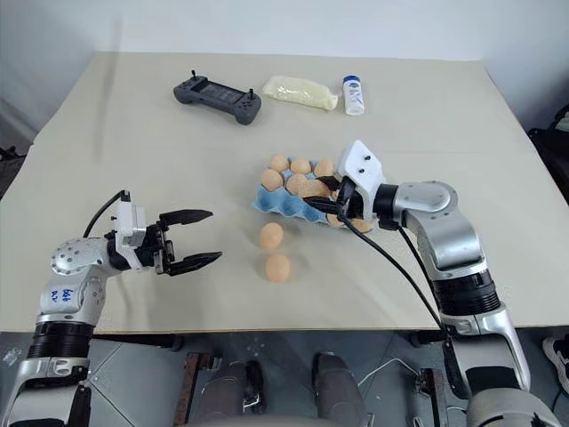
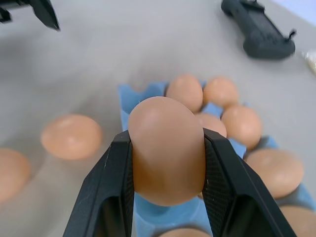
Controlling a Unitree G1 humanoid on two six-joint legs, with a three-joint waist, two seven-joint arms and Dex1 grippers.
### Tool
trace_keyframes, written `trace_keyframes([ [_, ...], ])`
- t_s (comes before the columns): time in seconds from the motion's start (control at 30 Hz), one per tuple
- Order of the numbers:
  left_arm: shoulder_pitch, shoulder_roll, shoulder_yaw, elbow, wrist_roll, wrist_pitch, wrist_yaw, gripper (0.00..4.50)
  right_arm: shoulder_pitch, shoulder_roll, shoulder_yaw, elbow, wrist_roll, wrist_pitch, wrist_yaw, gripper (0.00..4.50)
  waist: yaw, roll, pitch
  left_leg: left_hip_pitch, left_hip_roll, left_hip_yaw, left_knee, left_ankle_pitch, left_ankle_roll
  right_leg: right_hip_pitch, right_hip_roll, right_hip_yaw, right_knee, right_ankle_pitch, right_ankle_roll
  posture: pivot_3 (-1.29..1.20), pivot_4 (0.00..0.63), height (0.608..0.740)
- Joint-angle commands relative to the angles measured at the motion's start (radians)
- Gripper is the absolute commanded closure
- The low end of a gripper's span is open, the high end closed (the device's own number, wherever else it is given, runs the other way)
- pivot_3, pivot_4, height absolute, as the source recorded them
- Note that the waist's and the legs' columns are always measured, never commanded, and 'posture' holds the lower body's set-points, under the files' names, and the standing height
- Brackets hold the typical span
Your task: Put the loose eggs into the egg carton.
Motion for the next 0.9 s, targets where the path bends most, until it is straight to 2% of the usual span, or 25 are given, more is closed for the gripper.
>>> trace_keyframes([
  [0.03,-0.016,-0.003,-0.004,-0.004,-0.004,-0.018,-0.006,0.00,-0.015,0.012,0.007,0.014,-0.018,-0.036,-0.011,3.07,-0.001,0.000,0.000,0.000,0.000,0.001,0.000,0.000,0.000,0.000,0.000,0.000,0.000,0.000,0.000,0.00,0.150,0.740],
  [0.33,-0.012,-0.005,0.001,-0.004,-0.005,-0.022,-0.001,0.00,-0.040,0.042,0.009,0.055,-0.035,-0.046,-0.022,0.03,-0.002,0.000,0.000,0.000,0.001,0.003,0.001,0.000,-0.001,-0.001,0.001,0.000,0.001,0.000,0.000,0.00,0.150,0.740],
  [0.63,0.006,-0.009,0.003,-0.023,-0.009,-0.020,0.008,0.00,0.010,-0.033,-0.045,-0.060,0.016,-0.017,0.025,0.03,-0.001,0.000,0.000,0.000,0.002,0.003,0.000,0.000,-0.002,-0.002,0.001,0.000,0.001,0.000,0.000,0.00,0.150,0.740],
  [0.9,0.036,-0.019,0.006,-0.058,-0.016,-0.012,0.029,0.00,0.235,-0.165,-0.182,-0.295,0.180,0.032,0.123,0.03,0.003,0.000,0.000,0.000,0.002,0.003,0.000,-0.002,0.000,-0.001,0.000,0.000,-0.001,0.000,0.000,0.00,0.150,0.740],
])
